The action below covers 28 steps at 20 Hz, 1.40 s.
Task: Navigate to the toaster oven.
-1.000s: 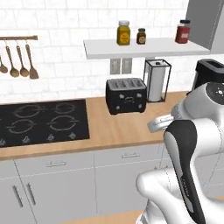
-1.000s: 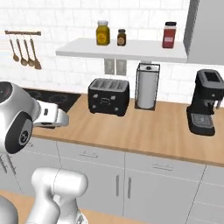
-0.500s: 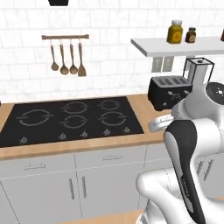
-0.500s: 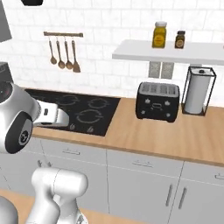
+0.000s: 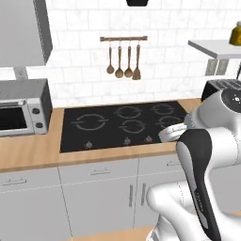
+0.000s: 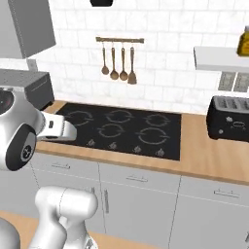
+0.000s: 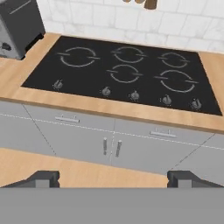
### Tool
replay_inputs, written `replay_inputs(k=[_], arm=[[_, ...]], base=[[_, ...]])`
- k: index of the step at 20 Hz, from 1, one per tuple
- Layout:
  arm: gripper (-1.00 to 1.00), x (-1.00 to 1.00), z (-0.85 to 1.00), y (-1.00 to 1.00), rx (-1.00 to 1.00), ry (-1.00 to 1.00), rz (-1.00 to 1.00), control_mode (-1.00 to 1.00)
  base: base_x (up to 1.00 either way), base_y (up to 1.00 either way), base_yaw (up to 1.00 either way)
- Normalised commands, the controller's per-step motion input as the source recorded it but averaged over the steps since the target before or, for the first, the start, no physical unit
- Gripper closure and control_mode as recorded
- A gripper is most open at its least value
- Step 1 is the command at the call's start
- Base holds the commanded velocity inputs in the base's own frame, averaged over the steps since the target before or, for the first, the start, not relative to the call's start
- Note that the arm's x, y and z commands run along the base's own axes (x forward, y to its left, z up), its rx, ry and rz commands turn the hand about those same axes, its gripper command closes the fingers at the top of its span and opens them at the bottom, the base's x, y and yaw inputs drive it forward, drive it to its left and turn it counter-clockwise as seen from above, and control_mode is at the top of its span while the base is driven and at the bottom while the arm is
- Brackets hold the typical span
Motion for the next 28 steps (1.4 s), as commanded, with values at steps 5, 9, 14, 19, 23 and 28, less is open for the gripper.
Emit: replay_inputs(k=[5, 9, 14, 19, 23, 28], arm=[[-1.00, 0.00, 0.00, 0.00, 0.00, 0.00, 0.00, 1.00], [-1.00, 0.00, 0.00, 0.00, 0.00, 0.00, 0.00, 1.00], [-1.00, 0.00, 0.00, 0.00, 0.00, 0.00, 0.00, 1.00], [-1.00, 0.00, 0.00, 0.00, 0.00, 0.00, 0.00, 1.00], [-1.00, 0.00, 0.00, 0.00, 0.00, 0.00, 0.00, 1.00], [-1.00, 0.00, 0.00, 0.00, 0.00, 0.00, 0.00, 1.00]], base=[[0.08, 1.00, 0.00], [0.21, 1.00, 0.00], [0.47, 1.00, -0.05], [0.88, 1.00, -0.14], [1.00, 1.00, -0.19], [0.99, 0.74, -0.18]])
